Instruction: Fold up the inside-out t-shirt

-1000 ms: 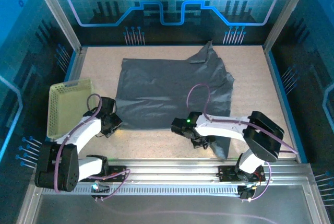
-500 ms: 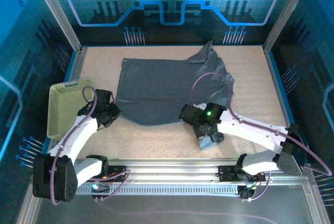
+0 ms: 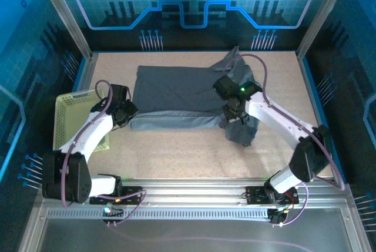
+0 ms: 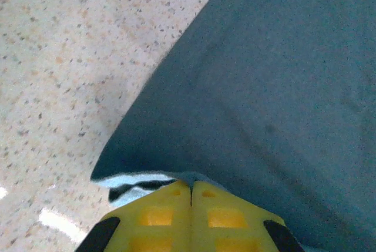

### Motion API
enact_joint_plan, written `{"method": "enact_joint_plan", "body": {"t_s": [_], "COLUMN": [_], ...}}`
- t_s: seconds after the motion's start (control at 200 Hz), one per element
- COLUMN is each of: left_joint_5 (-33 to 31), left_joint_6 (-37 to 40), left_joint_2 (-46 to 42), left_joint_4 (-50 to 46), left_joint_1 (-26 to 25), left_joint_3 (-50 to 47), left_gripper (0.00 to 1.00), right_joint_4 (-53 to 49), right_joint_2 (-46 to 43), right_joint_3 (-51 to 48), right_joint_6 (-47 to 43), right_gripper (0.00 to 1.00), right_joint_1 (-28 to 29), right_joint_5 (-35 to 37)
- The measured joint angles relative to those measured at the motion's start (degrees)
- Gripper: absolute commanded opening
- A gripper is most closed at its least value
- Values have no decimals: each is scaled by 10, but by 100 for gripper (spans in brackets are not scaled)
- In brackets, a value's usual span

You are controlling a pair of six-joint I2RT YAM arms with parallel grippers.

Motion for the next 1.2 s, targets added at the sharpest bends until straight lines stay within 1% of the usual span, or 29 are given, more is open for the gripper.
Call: {"method": "enact_joint_plan", "body": {"t_s": [0.095, 0.185, 0.44, 0.6, 0.63, 0.645, 0.655, 0.7, 0.71, 0.735, 0.77, 0.795, 0.815, 0.88, 0.955, 1.0, 1.06, 1.195], "left_joint_5": [-5, -9, -30, -33, -33, -33, -33, -32, -32, -32, -31, -31, -31, -30, -30, -31, -31, -21], "left_joint_6": [2, 2, 2, 5, 8, 9, 9, 14, 15, 18, 25, 32, 31, 40, 52, 61, 63, 65], "left_joint_2": [52, 88, 165, 227, 239, 245, 249, 264, 268, 277, 290, 299, 305, 321, 314, 301, 272, 191], "left_joint_4": [10, 17, 32, 37, 38, 38, 38, 37, 37, 36, 34, 30, 26, 20, 14, 11, 11, 11], "left_joint_1": [1, 2, 9, 14, 15, 15, 15, 16, 16, 16, 16, 16, 16, 18, 21, 22, 23, 22], "left_joint_3": [30, 56, 124, 162, 169, 173, 175, 184, 186, 194, 205, 216, 225, 249, 250, 243, 221, 149], "left_gripper": [0, 0, 0, 0, 1, 2, 3, 10, 12, 19, 34, 44, 50, 60, 69, 71, 71, 68], "right_joint_4": [3, 9, 16, 26, 30, 31, 31, 33, 34, 36, 36, 36, 36, 29, 30, 36, 39, 63], "right_joint_2": [57, 92, 182, 236, 246, 252, 254, 269, 271, 279, 288, 292, 294, 294, 276, 244, 183, 28], "right_joint_3": [50, 88, 219, 263, 266, 267, 268, 273, 274, 277, 280, 282, 282, 282, 268, 232, 167, 2], "right_joint_6": [-27, -48, -105, -129, -133, -135, -135, -139, -139, -140, -141, -141, -142, -138, -126, -113, -97, -62], "right_gripper": [0, 0, 0, 0, 5, 9, 12, 36, 41, 50, 57, 59, 61, 65, 68, 69, 70, 72], "right_joint_1": [-21, -36, -72, -92, -94, -95, -96, -97, -97, -97, -97, -97, -97, -97, -97, -97, -97, -91], "right_joint_5": [24, 42, 54, 52, 52, 51, 51, 50, 51, 52, 55, 57, 59, 67, 69, 65, 48, -15]}}
